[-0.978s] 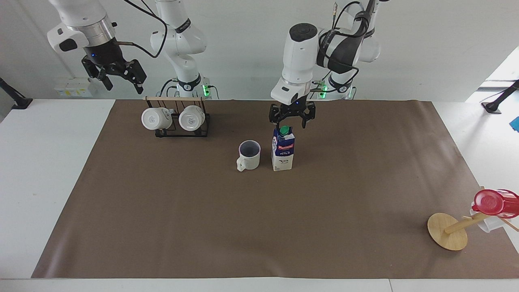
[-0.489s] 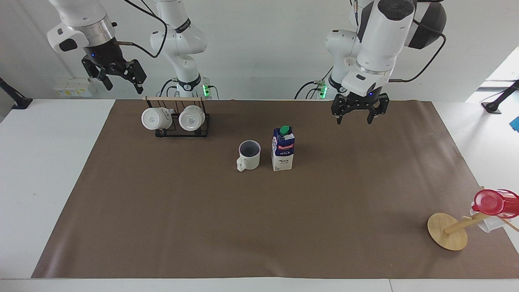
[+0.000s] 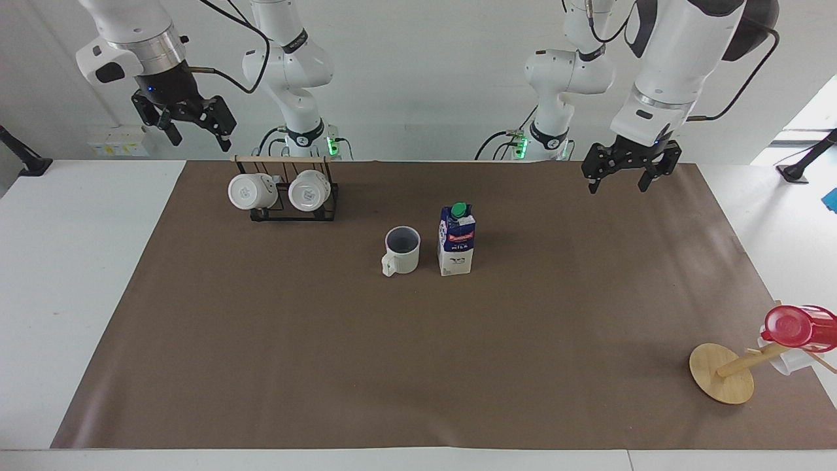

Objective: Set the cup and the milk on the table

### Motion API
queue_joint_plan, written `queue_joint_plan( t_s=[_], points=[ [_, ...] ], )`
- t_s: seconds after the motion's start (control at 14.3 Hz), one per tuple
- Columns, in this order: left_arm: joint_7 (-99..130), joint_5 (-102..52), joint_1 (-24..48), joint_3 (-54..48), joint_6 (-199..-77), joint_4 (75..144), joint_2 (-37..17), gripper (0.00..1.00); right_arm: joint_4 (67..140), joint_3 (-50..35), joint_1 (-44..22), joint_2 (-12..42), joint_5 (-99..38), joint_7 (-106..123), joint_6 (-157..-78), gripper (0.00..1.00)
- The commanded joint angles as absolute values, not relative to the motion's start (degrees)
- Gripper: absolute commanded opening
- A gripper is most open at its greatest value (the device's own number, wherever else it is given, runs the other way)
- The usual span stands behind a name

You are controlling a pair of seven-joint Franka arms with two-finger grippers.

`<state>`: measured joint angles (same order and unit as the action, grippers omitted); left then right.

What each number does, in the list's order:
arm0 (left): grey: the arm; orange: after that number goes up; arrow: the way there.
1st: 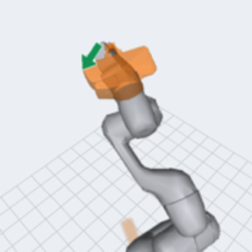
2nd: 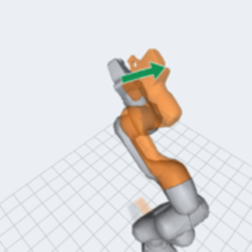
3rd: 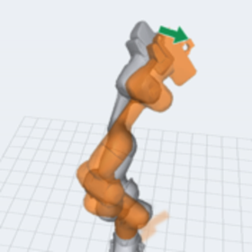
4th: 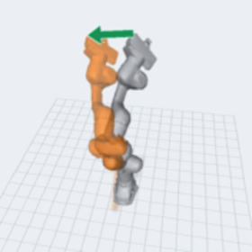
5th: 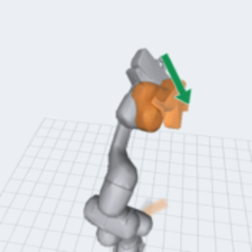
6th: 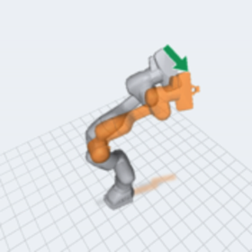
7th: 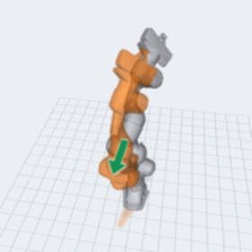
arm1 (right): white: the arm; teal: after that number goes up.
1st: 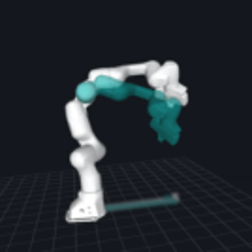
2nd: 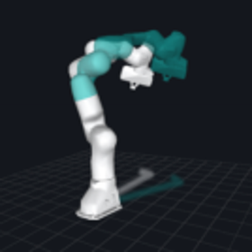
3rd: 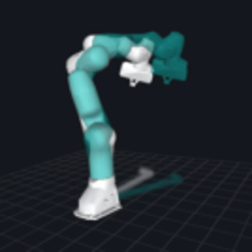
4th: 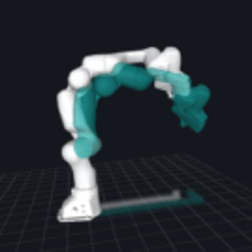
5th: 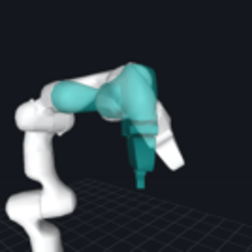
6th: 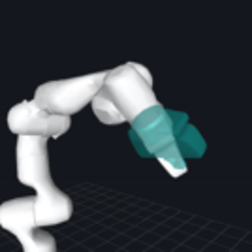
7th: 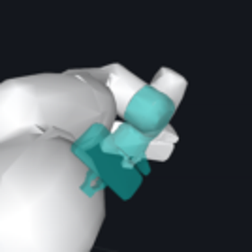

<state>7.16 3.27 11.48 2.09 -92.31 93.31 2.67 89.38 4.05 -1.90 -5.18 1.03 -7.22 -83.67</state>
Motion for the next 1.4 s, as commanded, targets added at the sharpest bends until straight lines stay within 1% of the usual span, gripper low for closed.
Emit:
queue_joint_plan(
  t_s=[0.0,0.21,0.63,1.33],
  points=[
    [3.6,2.8,8.6,1.5,-90.4,92.9,3.3,1.00,88.9,4.0,-1.3,-5.3,-0.2,-5.7,-83.3,1.00],
    [0.1,2.7,6.9,1.6,-90.1,92.9,3.4,1.00,88.9,4.0,-1.3,-5.3,-0.2,-5.7,-83.3,1.00],
    [0.1,0.1,6.9,1.1,-89.9,92.9,3.4,1.00,88.9,4.0,-1.3,-5.3,-0.2,-5.7,-83.3,1.00],
    [0.1,-0.2,6.9,1.1,-89.8,92.9,3.8,1.00,88.9,4.0,-1.3,-5.3,-0.2,-5.7,-83.3,1.00]
  ],
)
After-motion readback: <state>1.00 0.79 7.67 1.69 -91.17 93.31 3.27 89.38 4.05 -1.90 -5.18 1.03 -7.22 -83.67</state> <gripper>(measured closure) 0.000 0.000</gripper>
